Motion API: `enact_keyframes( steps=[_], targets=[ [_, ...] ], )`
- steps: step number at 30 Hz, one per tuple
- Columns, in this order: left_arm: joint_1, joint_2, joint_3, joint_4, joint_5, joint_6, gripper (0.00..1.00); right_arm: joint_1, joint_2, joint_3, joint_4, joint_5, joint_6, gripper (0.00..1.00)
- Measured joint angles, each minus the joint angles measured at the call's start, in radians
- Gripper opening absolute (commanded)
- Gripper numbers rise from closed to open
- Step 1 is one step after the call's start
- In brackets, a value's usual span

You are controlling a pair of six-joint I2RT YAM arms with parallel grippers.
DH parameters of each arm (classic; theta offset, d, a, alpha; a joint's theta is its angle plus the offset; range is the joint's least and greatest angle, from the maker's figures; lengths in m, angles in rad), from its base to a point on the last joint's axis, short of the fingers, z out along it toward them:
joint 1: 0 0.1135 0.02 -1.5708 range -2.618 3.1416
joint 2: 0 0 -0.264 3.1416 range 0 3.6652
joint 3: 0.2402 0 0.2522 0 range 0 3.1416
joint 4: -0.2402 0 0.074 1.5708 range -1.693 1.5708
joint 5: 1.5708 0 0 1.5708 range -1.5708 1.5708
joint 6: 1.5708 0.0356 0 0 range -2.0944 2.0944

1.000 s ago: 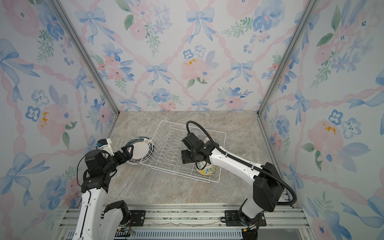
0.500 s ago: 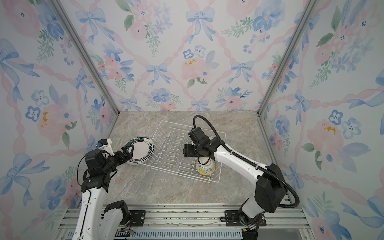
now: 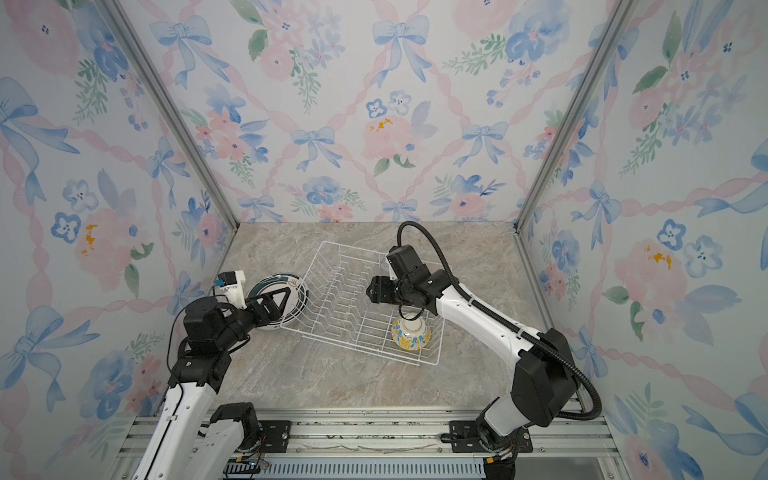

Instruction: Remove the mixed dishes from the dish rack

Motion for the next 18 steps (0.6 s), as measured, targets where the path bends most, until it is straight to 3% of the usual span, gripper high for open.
enact_keyframes(
  steps=[6,18],
  targets=[
    [-0.110,0.020,-0.023,0.108,-0.061,-0.097,0.98,-0.022,-0.023,0.000,0.016,-0.014,0.023,0.52],
    [-0.314,0.214,-0.022,0.289,-0.172,-0.180,0.98,-0.078,-0.034,0.000,0.053,-0.068,0.061,0.52]
  ],
)
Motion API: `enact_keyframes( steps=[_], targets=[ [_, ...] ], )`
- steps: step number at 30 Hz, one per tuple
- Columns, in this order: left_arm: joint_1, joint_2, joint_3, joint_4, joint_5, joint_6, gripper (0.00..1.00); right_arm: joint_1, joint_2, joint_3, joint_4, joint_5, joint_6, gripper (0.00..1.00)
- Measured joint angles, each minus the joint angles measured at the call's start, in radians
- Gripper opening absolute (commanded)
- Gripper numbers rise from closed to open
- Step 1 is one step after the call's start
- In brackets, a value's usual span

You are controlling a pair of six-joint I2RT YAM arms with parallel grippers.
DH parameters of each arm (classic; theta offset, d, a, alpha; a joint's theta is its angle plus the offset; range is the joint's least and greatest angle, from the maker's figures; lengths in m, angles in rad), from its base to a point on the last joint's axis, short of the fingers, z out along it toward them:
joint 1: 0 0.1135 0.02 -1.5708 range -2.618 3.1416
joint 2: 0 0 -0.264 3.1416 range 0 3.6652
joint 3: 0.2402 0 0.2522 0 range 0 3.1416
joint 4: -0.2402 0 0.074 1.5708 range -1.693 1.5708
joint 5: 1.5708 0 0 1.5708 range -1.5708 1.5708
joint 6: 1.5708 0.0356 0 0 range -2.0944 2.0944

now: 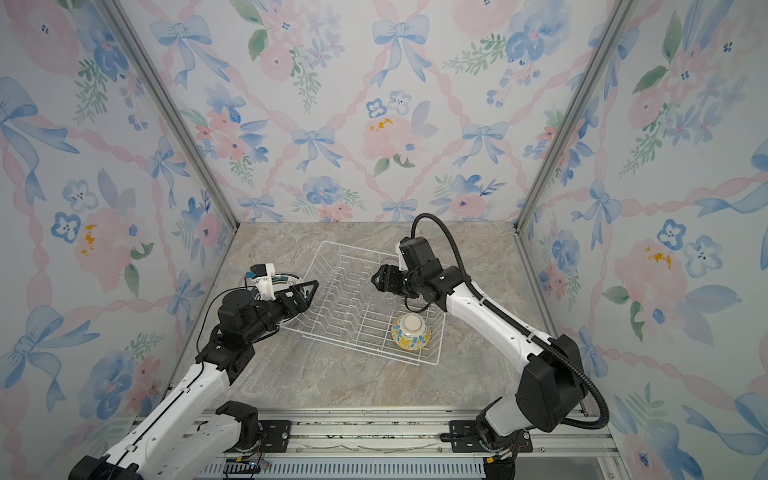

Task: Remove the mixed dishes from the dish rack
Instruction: 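Hand the clear cup from the right gripper to the left gripper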

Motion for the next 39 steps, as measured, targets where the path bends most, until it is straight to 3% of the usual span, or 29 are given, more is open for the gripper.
enact_keyframes(
  steps=[4,10,16,32,39],
  targets=[
    [-0.046,0.057,0.003,0.048,-0.009,-0.016,0.96,-0.024,0.000,0.000,0.027,-0.033,0.020,0.52],
    [-0.084,0.130,0.018,0.135,-0.005,-0.058,0.81,-0.044,0.000,0.000,0.076,-0.094,0.051,0.52],
    [-0.113,0.208,0.047,0.243,0.026,-0.088,0.72,-0.048,0.000,0.000,0.105,-0.140,0.070,0.52],
    [-0.213,0.459,0.153,0.489,0.200,-0.146,0.66,-0.087,0.000,-0.021,0.188,-0.241,0.124,0.51],
    [-0.253,0.531,0.163,0.571,0.240,-0.165,0.59,-0.111,0.005,-0.035,0.228,-0.280,0.163,0.51]
  ],
)
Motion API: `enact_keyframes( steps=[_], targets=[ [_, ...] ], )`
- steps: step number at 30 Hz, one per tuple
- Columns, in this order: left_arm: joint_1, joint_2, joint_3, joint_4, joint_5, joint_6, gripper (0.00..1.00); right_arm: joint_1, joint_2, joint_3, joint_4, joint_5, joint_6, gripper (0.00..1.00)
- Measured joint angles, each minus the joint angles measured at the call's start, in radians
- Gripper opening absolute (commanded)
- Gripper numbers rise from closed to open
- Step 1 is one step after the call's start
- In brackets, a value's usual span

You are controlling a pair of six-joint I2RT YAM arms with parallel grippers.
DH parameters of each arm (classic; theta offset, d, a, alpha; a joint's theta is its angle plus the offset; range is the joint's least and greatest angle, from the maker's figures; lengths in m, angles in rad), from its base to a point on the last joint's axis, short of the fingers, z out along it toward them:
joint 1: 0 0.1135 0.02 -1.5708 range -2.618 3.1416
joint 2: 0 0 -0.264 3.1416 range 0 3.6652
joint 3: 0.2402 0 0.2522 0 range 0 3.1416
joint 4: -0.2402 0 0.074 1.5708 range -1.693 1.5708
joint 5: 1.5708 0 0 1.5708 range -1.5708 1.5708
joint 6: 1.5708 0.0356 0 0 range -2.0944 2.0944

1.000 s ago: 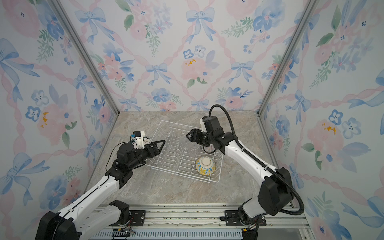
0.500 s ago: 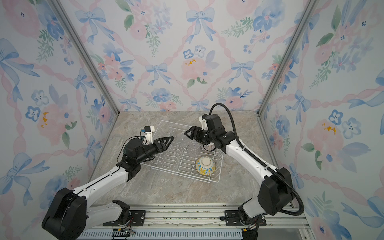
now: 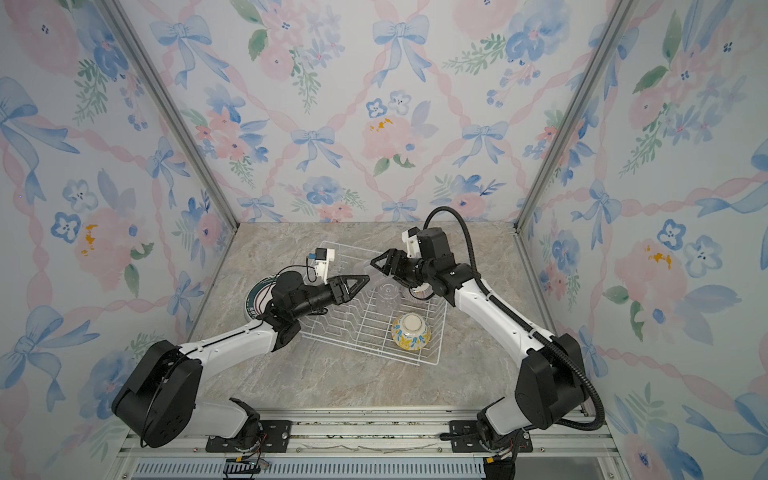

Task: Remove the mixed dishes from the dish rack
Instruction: 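Hand the clear cup from the right gripper to the left gripper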

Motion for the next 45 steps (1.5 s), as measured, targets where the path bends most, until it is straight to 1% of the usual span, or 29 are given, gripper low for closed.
enact_keyframes(
  steps=[7,13,16,19,21,22,24,26,28,31,36,37,38,45],
  targets=[
    [-0.019,0.039,0.023,0.051,0.008,0.001,0.51,-0.012,0.009,-0.002,0.045,-0.042,0.032,0.52],
    [-0.028,0.056,0.054,0.050,0.009,0.000,0.42,-0.026,0.028,-0.025,0.143,-0.090,0.098,0.52],
    [-0.028,0.058,0.055,0.050,0.003,-0.004,0.32,-0.026,0.031,-0.036,0.176,-0.099,0.121,0.51],
    [-0.028,0.061,0.055,0.047,-0.010,-0.011,0.16,-0.027,0.034,-0.040,0.195,-0.104,0.136,0.52],
    [-0.033,0.065,0.055,0.067,0.002,-0.024,0.03,-0.029,0.035,-0.043,0.206,-0.104,0.155,0.52],
    [-0.039,0.066,0.057,0.082,-0.002,-0.029,0.00,-0.032,0.039,-0.043,0.212,-0.108,0.175,0.52],
    [-0.041,0.067,0.058,0.092,-0.012,-0.024,0.00,-0.036,0.039,-0.045,0.214,-0.110,0.196,0.55],
    [-0.041,0.071,0.058,0.096,-0.013,-0.025,0.00,-0.037,0.039,-0.048,0.215,-0.110,0.204,0.64],
    [-0.042,0.073,0.058,0.096,-0.013,-0.026,0.00,-0.039,0.040,-0.051,0.216,-0.110,0.207,0.70],
    [-0.047,0.073,0.058,0.091,-0.023,-0.025,0.00,-0.045,0.039,-0.062,0.221,-0.115,0.207,0.82],
    [-0.047,0.072,0.058,0.034,-0.070,-0.013,0.00,-0.058,0.039,-0.091,0.196,-0.119,0.155,0.99],
    [-0.047,0.070,0.058,0.010,-0.082,-0.005,0.00,-0.063,0.038,-0.093,0.190,-0.120,0.146,0.99],
    [-0.047,0.068,0.058,-0.012,-0.093,0.003,0.00,-0.068,0.035,-0.093,0.184,-0.120,0.138,0.97],
    [-0.047,0.019,0.066,-0.143,-0.151,0.043,0.00,-0.111,-0.002,-0.097,0.138,-0.118,0.092,0.97]
  ],
)
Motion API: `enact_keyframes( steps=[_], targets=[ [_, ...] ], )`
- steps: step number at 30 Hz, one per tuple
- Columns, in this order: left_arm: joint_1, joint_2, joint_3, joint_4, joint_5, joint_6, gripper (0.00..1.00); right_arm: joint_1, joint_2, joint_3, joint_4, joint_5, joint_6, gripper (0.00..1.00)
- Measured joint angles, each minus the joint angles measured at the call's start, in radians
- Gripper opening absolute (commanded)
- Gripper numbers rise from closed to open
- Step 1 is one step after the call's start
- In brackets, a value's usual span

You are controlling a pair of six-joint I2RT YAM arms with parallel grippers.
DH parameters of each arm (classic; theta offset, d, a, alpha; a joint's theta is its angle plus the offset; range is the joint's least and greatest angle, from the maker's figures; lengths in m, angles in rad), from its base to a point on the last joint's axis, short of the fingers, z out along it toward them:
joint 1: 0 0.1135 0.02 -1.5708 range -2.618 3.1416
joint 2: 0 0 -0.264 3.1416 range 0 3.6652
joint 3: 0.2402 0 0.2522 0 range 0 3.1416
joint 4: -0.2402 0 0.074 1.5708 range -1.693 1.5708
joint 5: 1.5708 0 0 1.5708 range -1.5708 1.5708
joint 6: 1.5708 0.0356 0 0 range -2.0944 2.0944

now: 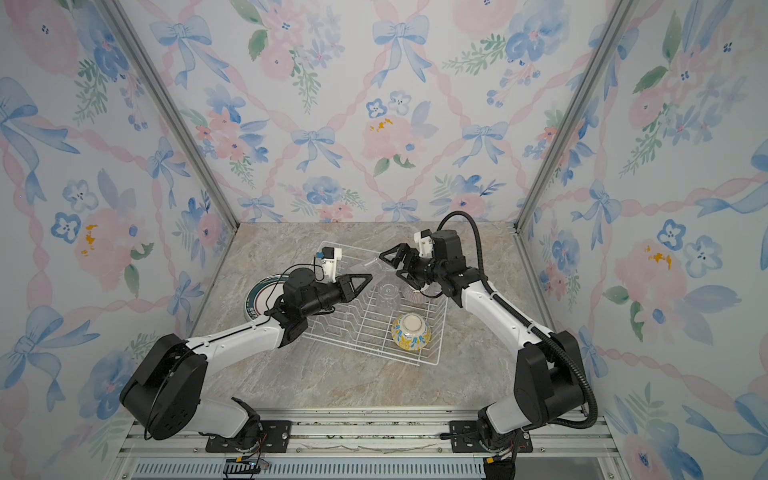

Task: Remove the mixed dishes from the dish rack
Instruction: 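Hand the clear cup from the right gripper to the left gripper, then set the clear cup on the table beside the plate stack with the left gripper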

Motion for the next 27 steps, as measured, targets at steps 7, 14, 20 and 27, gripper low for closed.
enact_keyframes(
  steps=[7,14,20,27],
  targets=[
    [0.000,-0.080,0.000,-0.098,-0.067,0.035,0.00,-0.023,-0.075,-0.008,-0.098,0.021,-0.083,0.97],
    [0.000,-0.151,0.057,-0.378,-0.200,0.110,0.00,-0.025,-0.149,-0.014,-0.245,0.104,-0.199,0.97],
    [0.042,-0.210,0.209,-0.658,-0.332,0.205,0.00,-0.025,-0.278,-0.083,-0.313,0.187,-0.259,0.97],
    [0.255,-0.244,0.291,-0.875,-0.367,0.230,0.00,-0.024,-0.418,-0.153,-0.381,0.279,-0.328,0.97]
  ],
)
